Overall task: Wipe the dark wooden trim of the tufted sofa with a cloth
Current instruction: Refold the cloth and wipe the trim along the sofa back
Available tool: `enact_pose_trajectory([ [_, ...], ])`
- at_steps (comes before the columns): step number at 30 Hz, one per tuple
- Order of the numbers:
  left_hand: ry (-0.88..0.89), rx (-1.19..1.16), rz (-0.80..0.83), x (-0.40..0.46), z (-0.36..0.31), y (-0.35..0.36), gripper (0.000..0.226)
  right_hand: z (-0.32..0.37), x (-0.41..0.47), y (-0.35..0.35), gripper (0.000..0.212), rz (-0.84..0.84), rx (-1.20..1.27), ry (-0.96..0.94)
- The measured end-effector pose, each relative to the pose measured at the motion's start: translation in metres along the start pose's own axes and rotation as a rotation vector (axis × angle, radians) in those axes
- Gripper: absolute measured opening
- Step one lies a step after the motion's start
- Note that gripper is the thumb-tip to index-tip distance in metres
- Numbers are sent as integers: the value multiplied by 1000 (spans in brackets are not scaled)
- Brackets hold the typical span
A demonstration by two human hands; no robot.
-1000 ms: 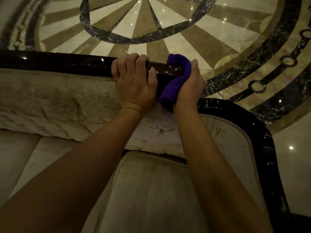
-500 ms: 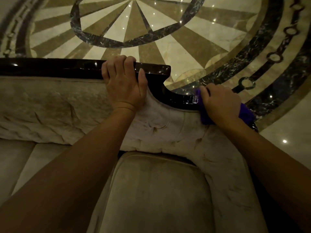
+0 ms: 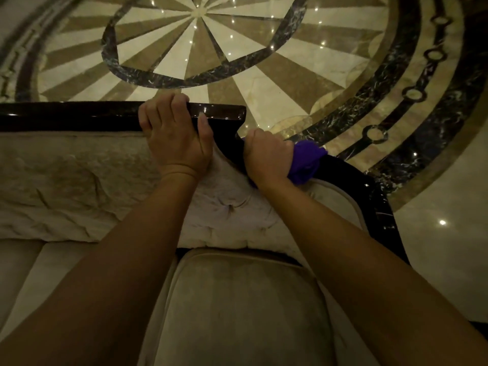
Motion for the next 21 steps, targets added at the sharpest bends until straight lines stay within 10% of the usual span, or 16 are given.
enact_pose_trajectory([
  [3,-10,5,48,-1,-2,-6,44,-35,-10,-15,33,81,-92,-90],
  [12,-38,-38,262,-33,-11,-36,69,-177,-118,-57,49,168,-62,399],
  [21,-226,-277,745,-131,-52,-99,68,-245,-329,-59,71,526,-162,583],
])
Point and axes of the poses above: each hand's wrist, its own x-axis towards the middle knuckle, its own y-axis out of the palm, z = x × y, the point moved 2 cm from there along x, towards the middle knuckle, and after that the axes turned 2 degrees about -y, right-handed, at the moved point
